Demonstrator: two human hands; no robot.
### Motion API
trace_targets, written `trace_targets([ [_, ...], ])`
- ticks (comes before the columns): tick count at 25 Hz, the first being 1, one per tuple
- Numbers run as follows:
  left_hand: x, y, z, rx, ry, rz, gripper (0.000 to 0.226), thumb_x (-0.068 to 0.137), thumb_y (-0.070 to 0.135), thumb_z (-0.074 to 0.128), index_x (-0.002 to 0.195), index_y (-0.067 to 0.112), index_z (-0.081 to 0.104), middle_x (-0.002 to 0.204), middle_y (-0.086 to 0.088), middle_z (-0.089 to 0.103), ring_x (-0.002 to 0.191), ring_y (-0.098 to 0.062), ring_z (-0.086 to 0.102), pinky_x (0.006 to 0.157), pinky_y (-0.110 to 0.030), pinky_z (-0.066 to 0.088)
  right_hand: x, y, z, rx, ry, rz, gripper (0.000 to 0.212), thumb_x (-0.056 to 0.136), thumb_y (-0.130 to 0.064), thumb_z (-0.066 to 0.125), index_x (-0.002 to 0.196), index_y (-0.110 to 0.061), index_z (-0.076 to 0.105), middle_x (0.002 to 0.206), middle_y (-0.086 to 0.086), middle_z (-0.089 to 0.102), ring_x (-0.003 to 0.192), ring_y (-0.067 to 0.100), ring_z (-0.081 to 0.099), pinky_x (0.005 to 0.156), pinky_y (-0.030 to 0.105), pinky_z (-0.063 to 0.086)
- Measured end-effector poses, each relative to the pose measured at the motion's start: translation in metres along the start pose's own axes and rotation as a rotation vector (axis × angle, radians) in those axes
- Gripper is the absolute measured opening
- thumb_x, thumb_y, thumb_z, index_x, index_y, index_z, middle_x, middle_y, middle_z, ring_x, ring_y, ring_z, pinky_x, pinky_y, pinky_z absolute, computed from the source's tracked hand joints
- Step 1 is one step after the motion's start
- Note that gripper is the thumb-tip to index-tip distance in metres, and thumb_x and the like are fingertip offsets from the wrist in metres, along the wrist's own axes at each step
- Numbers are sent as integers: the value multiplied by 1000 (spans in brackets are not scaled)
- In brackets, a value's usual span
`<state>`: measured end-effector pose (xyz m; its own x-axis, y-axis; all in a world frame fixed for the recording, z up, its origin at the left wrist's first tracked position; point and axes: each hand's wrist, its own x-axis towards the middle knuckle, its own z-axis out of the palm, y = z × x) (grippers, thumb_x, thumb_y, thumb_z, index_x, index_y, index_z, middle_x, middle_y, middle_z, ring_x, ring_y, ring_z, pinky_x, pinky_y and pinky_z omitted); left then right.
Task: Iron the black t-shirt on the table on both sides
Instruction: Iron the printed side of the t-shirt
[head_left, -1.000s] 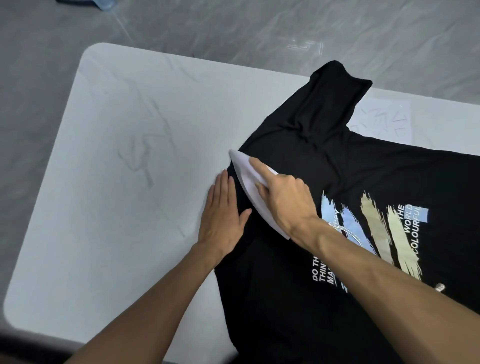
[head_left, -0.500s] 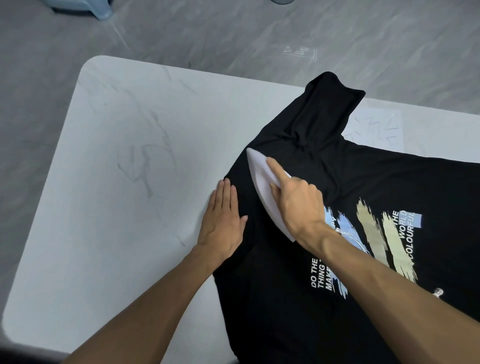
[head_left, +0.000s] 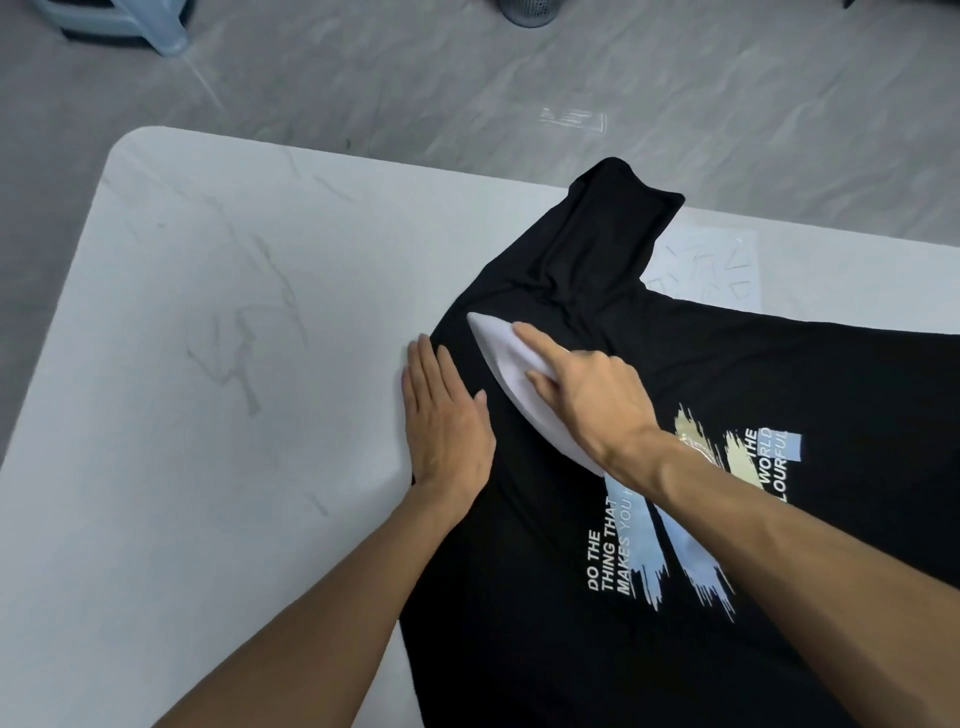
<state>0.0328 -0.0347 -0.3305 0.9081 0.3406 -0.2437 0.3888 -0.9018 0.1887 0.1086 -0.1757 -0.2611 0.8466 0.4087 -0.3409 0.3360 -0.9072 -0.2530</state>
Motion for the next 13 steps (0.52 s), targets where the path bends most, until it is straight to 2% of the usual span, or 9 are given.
trace_targets([
  [3, 12, -5, 18, 36, 10, -56, 72, 102, 46, 26, 154, -1, 10, 163, -18, 9, 152, -29, 8, 123, -43, 15, 19, 10, -7, -85, 44, -44, 47, 100, -39, 36, 146, -36, 24, 77, 10, 63, 65, 36, 56, 59, 36, 39],
  [6, 12, -8, 20, 84, -5, -64, 74, 100, 49, 14, 154, -1, 6, 163, -18, 8, 152, -29, 7, 123, -43, 13, 46, 32, -22, -98, 90, -54, 40, 99, -38, 38, 138, -32, 31, 82, 13, 65, 65, 38, 55, 60, 37, 38],
  [9, 13, -6, 18, 110, -6, -63, 74, 99, 48, 11, 154, 0, 4, 163, -18, 7, 152, -29, 7, 123, -43, 13, 65, 50, -33, -133, 91, -73, 36, 98, -38, 38, 133, -31, 32, 77, 11, 63, 59, 34, 47, 59, 38, 43],
  [13, 13, -6, 17, 100, -27, -72, 73, 99, 46, 14, 154, -1, 5, 163, -18, 8, 151, -30, 8, 123, -43, 15, 59, 50, -40, -70, 28, -118, 38, 98, -41, 39, 135, -35, 33, 76, 9, 61, 68, 39, 57, 62, 39, 44],
])
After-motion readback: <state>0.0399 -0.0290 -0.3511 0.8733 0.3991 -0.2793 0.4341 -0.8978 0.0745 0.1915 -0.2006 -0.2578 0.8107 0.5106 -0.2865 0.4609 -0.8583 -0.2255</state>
